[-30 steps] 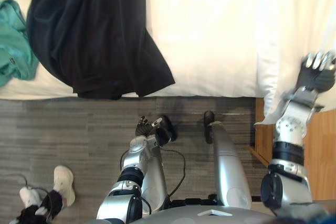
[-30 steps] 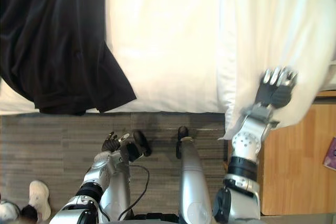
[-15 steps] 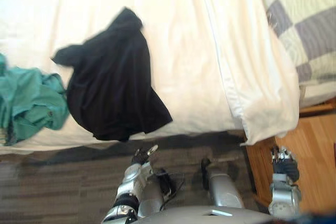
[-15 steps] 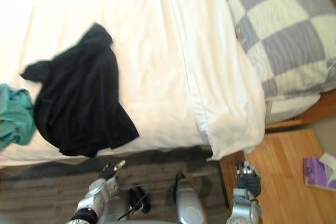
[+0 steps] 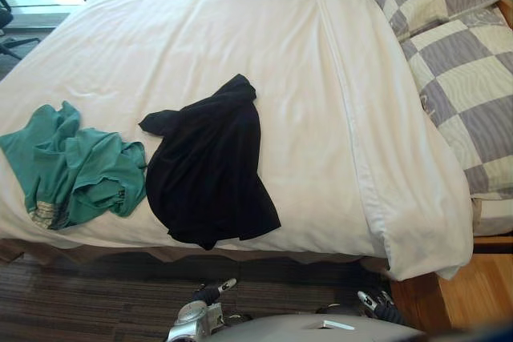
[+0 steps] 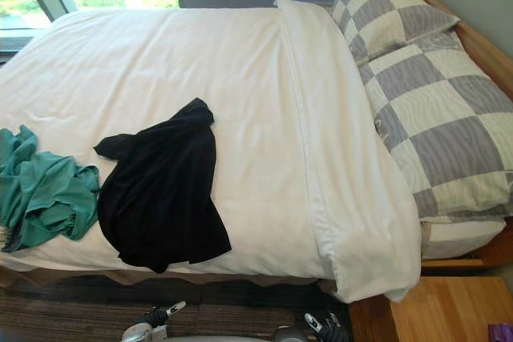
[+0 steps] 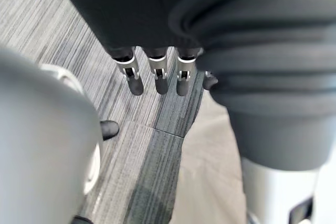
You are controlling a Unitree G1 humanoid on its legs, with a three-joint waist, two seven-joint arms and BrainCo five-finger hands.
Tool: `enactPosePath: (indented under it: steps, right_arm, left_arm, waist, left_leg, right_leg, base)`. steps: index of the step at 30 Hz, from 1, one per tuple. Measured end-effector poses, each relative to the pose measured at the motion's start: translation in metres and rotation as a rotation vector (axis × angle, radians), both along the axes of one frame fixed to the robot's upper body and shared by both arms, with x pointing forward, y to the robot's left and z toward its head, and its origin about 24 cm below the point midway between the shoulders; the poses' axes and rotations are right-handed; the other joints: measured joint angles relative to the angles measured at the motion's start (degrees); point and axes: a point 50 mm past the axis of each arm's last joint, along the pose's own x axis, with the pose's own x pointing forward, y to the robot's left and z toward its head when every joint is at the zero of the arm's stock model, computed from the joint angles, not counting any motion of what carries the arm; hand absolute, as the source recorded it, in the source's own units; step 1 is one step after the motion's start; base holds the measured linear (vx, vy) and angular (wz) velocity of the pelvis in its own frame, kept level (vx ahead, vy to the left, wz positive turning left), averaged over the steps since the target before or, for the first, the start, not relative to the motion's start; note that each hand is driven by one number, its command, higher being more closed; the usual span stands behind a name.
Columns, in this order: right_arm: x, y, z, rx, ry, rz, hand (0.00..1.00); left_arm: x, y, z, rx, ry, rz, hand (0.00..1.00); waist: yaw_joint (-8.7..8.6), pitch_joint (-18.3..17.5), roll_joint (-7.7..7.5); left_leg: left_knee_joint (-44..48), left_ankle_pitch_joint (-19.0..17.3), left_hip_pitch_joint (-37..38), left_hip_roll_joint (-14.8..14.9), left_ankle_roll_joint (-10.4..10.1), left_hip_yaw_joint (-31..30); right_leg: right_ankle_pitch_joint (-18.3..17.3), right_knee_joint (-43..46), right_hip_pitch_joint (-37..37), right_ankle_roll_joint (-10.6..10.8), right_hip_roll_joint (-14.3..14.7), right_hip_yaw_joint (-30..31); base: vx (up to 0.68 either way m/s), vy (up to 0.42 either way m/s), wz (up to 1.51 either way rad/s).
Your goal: Tidy the bed and pick cloth on bed and put in laundry
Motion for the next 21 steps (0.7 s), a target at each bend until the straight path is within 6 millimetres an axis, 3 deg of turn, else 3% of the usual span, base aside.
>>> enactPosePath:
  steps: [5,9,13,15,18,20,21]
  right_arm:
    - [0.009,0.000,0.000,0.034,0.006,0.030,0.00]
    - [0.017,-0.005,0.002,0.041,-0.015,0.041,0.00]
    - [0.015,-0.006,0.002,0.033,-0.002,0.037,0.00]
    - [0.009,-0.012,0.001,0.023,0.031,0.025,0.00]
    - [-0.004,-0.026,0.000,0.002,0.079,-0.015,0.00]
    - [-0.010,-0.044,0.003,-0.037,0.103,-0.031,0.00]
    - [-0.014,-0.050,0.004,-0.045,0.115,-0.053,0.00]
  left_arm:
    - [-0.001,0.000,0.001,0.025,-0.054,-0.021,0.00]
    - [0.007,0.000,0.005,0.065,-0.104,-0.024,0.00]
    - [0.009,0.003,0.006,0.074,-0.122,-0.035,0.00]
    - [0.009,0.005,0.007,0.079,-0.131,-0.037,0.00]
    - [0.008,0.009,0.008,0.075,-0.144,-0.052,0.00]
    - [0.005,0.008,0.006,0.062,-0.146,-0.078,0.00]
    - [0.006,0.010,0.007,0.062,-0.150,-0.087,0.00]
  waist:
    - [0.29,1.1,0.38]
    - [0.36,4.1,1.79]
    - [0.12,4.5,0.53]
    - [0.16,4.5,0.70]
    - [0.04,4.5,0.65]
    - [-0.16,4.0,2.12]
    - [-0.20,3.9,2.23]
  left_leg:
    - [-0.1,0.3,0.7,-0.6,0.7,-1.0]
    - [14.6,-5.8,-4.7,3.1,0.8,-0.9]
    - [18.7,-6.4,-6.7,2.4,1.0,-2.5]
    - [23.6,-9.3,-7.7,4.6,1.7,-4.0]
    - [24.9,-9.8,-7.8,9.4,0.8,-9.4]
    - [20.4,-7.5,-7.3,11.5,1.1,-14.8]
    - [21.9,-8.4,-7.5,9.8,-5.7,-14.6]
  right_leg:
    - [1.7,-3.6,2.3,-0.1,0.1,-0.1]
    - [0.6,-0.7,1.6,0.1,-0.1,0.5]
    - [-0.8,1.9,-0.3,-0.1,-2.1,2.2]
    - [-0.6,2.0,0.3,0.3,-3.5,3.4]
    - [-0.8,3.0,0.5,3.9,-7.6,6.1]
    - [-1.0,3.5,0.0,8.2,-10.4,7.0]
    - [-0.8,3.5,0.3,9.9,-12.8,7.8]
  base:
    - [-0.08,0.032,0.04]
    - [-0.12,0.044,-0.05]
    - [-0.07,0.077,-0.10]
    - [0.03,0.178,-0.26]
    - [0.05,0.355,-0.23]
    - [0.03,0.560,-0.16]
    - [0.09,0.554,-0.06]
